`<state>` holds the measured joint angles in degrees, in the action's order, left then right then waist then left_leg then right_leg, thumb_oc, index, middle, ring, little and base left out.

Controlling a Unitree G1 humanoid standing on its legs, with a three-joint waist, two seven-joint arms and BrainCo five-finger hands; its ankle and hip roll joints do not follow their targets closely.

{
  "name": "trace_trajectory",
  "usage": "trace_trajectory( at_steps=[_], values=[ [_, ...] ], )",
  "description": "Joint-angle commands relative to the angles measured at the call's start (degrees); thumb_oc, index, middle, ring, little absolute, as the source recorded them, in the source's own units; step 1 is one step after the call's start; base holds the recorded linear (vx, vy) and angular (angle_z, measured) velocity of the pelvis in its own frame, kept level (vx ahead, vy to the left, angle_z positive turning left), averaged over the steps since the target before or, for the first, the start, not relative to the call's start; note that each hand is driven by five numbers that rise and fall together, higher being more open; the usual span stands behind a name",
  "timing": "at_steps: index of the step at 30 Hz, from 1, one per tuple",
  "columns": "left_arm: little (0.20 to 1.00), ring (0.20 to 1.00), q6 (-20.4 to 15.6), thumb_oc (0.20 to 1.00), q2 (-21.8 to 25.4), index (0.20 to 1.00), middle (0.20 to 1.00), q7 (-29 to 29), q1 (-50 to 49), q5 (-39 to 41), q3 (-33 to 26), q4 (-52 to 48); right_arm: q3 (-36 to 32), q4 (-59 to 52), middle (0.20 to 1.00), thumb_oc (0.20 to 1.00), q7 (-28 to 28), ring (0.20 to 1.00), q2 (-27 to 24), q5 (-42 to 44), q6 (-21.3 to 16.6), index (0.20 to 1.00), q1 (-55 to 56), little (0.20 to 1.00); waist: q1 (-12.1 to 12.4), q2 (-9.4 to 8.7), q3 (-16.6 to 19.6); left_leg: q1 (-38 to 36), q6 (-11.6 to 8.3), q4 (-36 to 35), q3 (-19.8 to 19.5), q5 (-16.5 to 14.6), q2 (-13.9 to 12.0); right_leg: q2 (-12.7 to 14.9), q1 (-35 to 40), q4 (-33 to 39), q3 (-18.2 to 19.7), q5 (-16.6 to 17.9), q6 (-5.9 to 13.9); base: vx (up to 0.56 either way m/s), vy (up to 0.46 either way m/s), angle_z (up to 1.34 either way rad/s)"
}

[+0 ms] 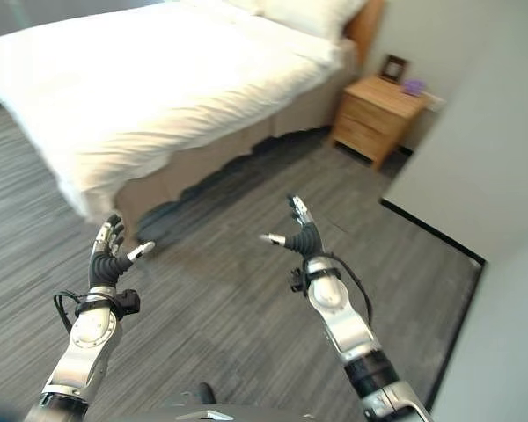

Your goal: Pick up bed clothes into laundry basket.

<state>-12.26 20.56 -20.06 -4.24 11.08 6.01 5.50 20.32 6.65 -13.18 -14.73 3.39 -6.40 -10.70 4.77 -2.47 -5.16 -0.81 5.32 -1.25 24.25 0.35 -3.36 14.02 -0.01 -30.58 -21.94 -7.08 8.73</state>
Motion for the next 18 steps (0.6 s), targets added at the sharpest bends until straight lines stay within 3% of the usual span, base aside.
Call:
trace_trajectory(
  at_steps=[1, 2, 4, 5, 7, 8, 11, 12, 13, 18],
  values=[
    [1.0, 1.0, -2.65, 1.0, 4.03, 1.0, 1.0, 0.73, 6.2, 2.95, 2.31, 0.09, -1.64, -2.19, 1.0, 1.0, -1.27, 1.0, 0.15, 3.44, -3.58, 1.0, -1.6, 1.0, -3.52, -2.05, -3.3, 1.4, -3.67, -3.75, -14.61, -3.07, 2.59, -13.13, -6.58, 13.29, 19.05, -0.78, -3.61, 0.1, -0.037, 2.39],
    [1.0, 1.0, -2.65, 1.0, 4.03, 1.0, 1.0, 0.73, 6.24, 2.96, 2.31, 0.11, -1.65, -2.18, 1.0, 1.0, -1.27, 1.0, 0.14, 3.44, -3.58, 1.0, -1.64, 1.0, -3.53, -1.96, -3.16, 1.65, -3.72, -3.75, -14.63, -2.94, 2.46, -13.26, -6.7, 13.54, 19.01, -0.5, -3.67, 0.13, -0.075, 2.83],
    [1.0, 1.0, -2.6, 1.0, 4.59, 1.0, 1.0, 1.64, 5.93, 3.25, 3.24, -0.48, -2.29, -4.03, 1.0, 1.0, -0.71, 1.0, -0.15, 4.43, -3.46, 1.0, -0.62, 1.0, -4.64, -2.22, -2.81, 2.42, -4.02, -3.75, -18.79, -2.82, 3.66, -13.92, -7.26, 19.7, 24.02, 0.81, -4.5, 0.2, -0.063, 1.91],
    [1.0, 1.0, -2.38, 1.0, 4.72, 1.0, 1.0, 2.15, 5.51, 3.22, 3.88, -1.04, -2.46, -4.8, 1.0, 1.0, -0.42, 1.0, -0.41, 4.62, -3.41, 1.0, 0.23, 1.0, -5.64, -2.39, -2.66, 1.99, -3.79, -3.75, -22.57, -2.88, 5.01, -16.25, -7.81, 22.32, 29.73, 1.65, -4.64, 0.24, -0.035, 1.22],
    [1.0, 1.0, -2.09, 1.0, 4.59, 1.0, 1.0, 3.16, 5.1, 3.85, 4.65, -1.16, -2.76, -5.56, 1.0, 1.0, -0.22, 1.0, -1.06, 5.09, -3.17, 1.0, 1.57, 1.0, -6.81, -2.66, -2.53, 1.61, -3.49, -3.75, -27.22, -2.23, 7.32, -20.39, -8.63, 24.36, 37.05, 4.2, -4.66, 0.19, 0.003, 1.32],
    [1.0, 1.0, -2.08, 1.0, 4.51, 1.0, 1.0, 3.63, 4.89, 4.97, 4.89, -0.96, -2.54, -5.87, 1.0, 1.0, -0.04, 1.0, -1.41, 5.62, -3.07, 1.0, 1.92, 1.0, -7.16, -2.74, -2.56, 1.31, -3.4, -3.75, -28.94, -2.18, 8.51, -21.55, -8.56, 25.46, 37.92, 5.33, -4.83, 0.14, -0.001, 1.43],
    [1.0, 1.0, -1.72, 1.0, 4.9, 1.0, 1.0, 4.23, 5.04, 5.74, 5.15, -0.38, -2.19, -6.23, 1.0, 1.0, -0.03, 1.0, -1.68, 5.72, -3.19, 1.0, 1.69, 1.0, -7.69, -3.17, -2.44, 0.68, -3.41, -3.75, -30.58, -2.49, 9.64, -20.65, -7.29, 28.11, 35.74, 6.89, -5.27, 0.1, -0.038, 1.21],
    [1.0, 1.0, -1.49, 1.0, 5.04, 1.0, 1.0, 4.66, 4.81, 5.4, 5.15, 0.39, -2.3, -5.96, 1.0, 1.0, -0.04, 1.0, -1.17, 5.84, -3.02, 1.0, 1.1, 1.0, -7.44, -3.55, -2.35, 0.12, -3.71, -3.75, -29.93, -2.83, 9.49, -18.39, -5.6, 30.81, 32.46, 8.56, -5.01, 0.08, -0.099, 0.98],
    [1.0, 1.0, -1.24, 1.0, 4.89, 1.0, 1.0, 4.5, 4.65, 5.31, 4.96, 0.45, -2.14, -5.92, 1.0, 1.0, 0.06, 1.0, -1.08, 5.93, -2.99, 1.0, 0.71, 1.0, -7.32, -3.43, -2.31, -0.36, -3.83, -3.75, -29.24, -3.0, 9.07, -17.84, -4.99, 31.51, 31.05, 9.21, -4.76, 0.11, -0.114, 0.65],
    [1.0, 1.0, -0.85, 1.0, 4.15, 1.0, 1.0, 4.54, 1.63, 4.76, 3.58, -0.62, -2.47, -6.25, 1.0, 1.0, 0.24, 1.0, -1.18, 6.65, -2.76, 1.0, 1.52, 1.0, -6.39, -3.47, -0.93, -2.59, -4.1, -3.75, -26.15, -4.92, 8.06, -15.81, -0.55, 35.58, 28.49, 9.5, -4.67, 0.11, -0.032, -0.39]
  ],
)
